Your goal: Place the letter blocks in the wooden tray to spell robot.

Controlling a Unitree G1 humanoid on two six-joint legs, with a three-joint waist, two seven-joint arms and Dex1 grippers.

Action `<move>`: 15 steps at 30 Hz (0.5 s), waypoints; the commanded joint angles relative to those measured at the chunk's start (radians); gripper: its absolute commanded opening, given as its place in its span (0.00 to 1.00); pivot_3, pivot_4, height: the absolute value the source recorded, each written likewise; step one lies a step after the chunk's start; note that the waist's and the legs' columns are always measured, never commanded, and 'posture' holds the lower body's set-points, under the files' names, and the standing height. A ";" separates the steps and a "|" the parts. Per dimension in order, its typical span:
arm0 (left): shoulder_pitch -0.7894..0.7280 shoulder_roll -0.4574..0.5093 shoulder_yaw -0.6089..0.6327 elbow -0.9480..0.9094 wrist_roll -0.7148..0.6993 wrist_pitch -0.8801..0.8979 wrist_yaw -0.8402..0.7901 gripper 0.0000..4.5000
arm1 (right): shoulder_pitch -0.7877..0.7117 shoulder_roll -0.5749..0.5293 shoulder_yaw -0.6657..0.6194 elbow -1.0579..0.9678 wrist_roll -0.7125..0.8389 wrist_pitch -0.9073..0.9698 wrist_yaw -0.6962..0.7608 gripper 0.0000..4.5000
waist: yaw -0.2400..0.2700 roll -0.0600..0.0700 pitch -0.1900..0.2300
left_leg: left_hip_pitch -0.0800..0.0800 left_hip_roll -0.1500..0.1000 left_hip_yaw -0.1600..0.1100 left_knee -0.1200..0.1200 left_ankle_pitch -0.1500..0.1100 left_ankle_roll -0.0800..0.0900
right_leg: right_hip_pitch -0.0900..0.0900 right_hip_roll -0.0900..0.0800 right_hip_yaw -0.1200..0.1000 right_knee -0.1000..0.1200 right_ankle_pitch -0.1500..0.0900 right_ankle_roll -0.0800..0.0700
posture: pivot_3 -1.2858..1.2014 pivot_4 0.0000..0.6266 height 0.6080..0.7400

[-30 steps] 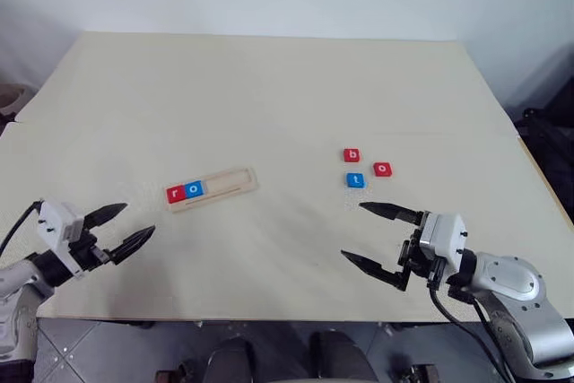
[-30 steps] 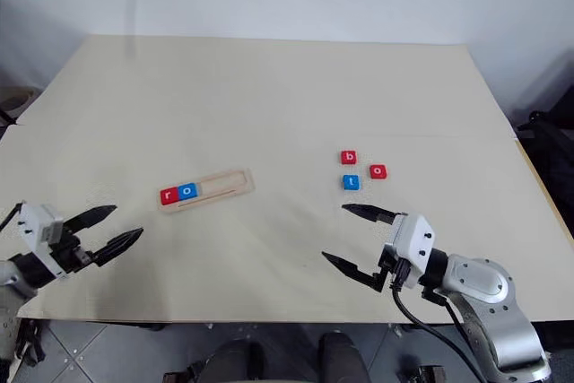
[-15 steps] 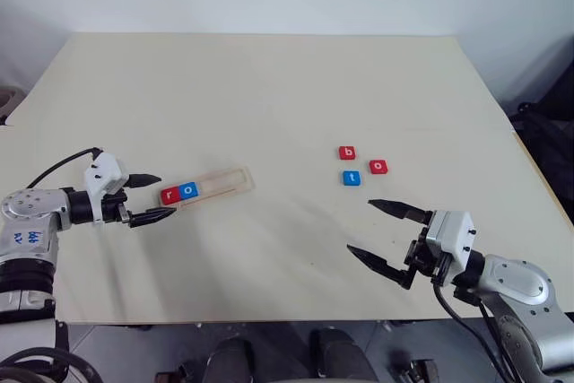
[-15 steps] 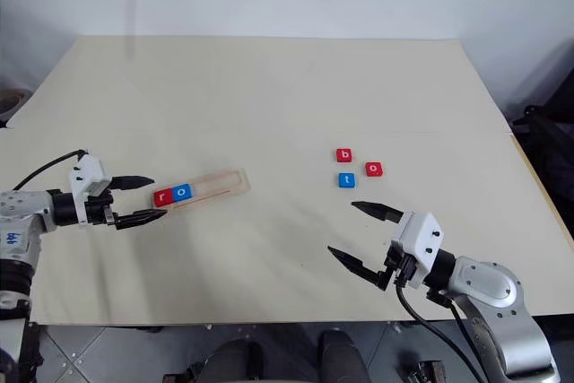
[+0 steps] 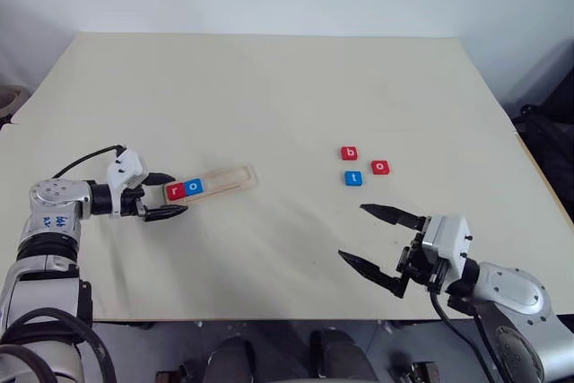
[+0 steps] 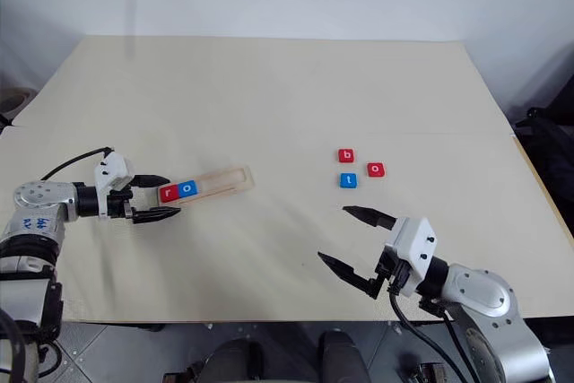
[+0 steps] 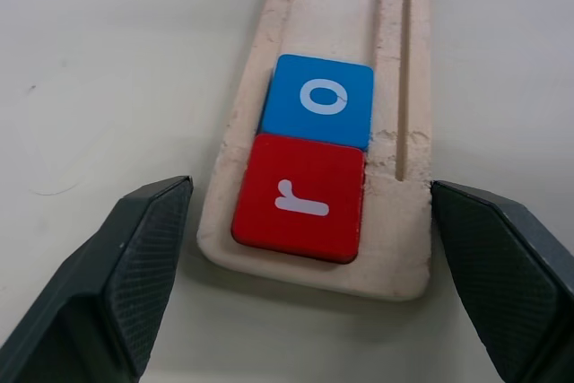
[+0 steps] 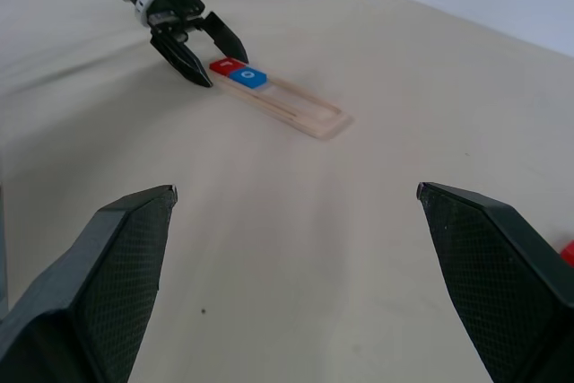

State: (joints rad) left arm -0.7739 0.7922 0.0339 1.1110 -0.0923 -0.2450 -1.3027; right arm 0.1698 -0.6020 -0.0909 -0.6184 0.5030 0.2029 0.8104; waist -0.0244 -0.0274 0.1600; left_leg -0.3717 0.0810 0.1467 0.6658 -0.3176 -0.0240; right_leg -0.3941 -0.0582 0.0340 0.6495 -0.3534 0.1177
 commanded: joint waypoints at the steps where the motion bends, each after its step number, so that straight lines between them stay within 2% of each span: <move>1: -0.004 -0.011 -0.021 0.024 0.033 -0.011 -0.023 0.99 | -0.012 0.004 -0.010 -0.048 0.035 0.015 -0.019 1.00 | 0.000 0.000 0.000 | 0.000 0.000 0.000 0.000 0.000 0.000 | 0.000 0.000 0.000 0.000 0.000 0.000 | 0.52 0.24 1.00; 7: -0.006 -0.030 -0.027 0.035 0.044 -0.026 -0.027 0.99 | -0.019 0.015 0.009 -0.044 0.030 0.004 -0.023 1.00 | 0.004 0.000 0.000 | 0.000 0.000 0.000 0.000 0.000 0.000 | 0.000 0.000 0.000 0.000 0.000 0.000 | 0.52 0.24 1.00; 10: -0.004 -0.039 -0.023 0.031 0.038 -0.027 -0.037 0.87 | -0.038 0.026 0.023 -0.045 0.037 0.003 -0.019 1.00 | 0.006 0.000 0.000 | 0.000 0.000 0.000 0.000 0.000 0.000 | 0.000 0.000 0.000 0.001 0.000 0.000 | 0.52 0.24 1.00; 12: -0.003 -0.042 -0.020 0.028 0.037 -0.030 -0.038 0.76 | -0.049 0.037 0.026 -0.043 0.042 0.006 -0.027 1.00 | 0.009 0.000 0.000 | 0.000 0.000 0.000 0.001 0.000 0.000 | 0.000 -0.001 0.000 0.001 0.000 0.000 | 0.52 0.24 1.00; 15: 0.000 -0.059 -0.014 -0.008 0.017 -0.029 -0.073 0.75 | -0.064 0.045 0.035 -0.032 0.032 -0.001 -0.026 1.00 | 0.016 0.000 0.000 | 0.000 0.000 0.000 0.001 0.000 0.001 | 0.000 -0.001 0.000 0.001 0.000 0.000 | 0.52 0.24 1.00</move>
State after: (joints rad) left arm -0.7862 0.7517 0.0325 1.1119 -0.0762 -0.2803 -1.3325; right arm 0.1165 -0.5646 -0.0531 -0.6250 0.5222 0.2193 0.7902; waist -0.0088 -0.0273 0.1599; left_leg -0.3713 0.0809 0.1474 0.6666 -0.3180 -0.0234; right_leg -0.3939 -0.0588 0.0339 0.6502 -0.3533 0.1177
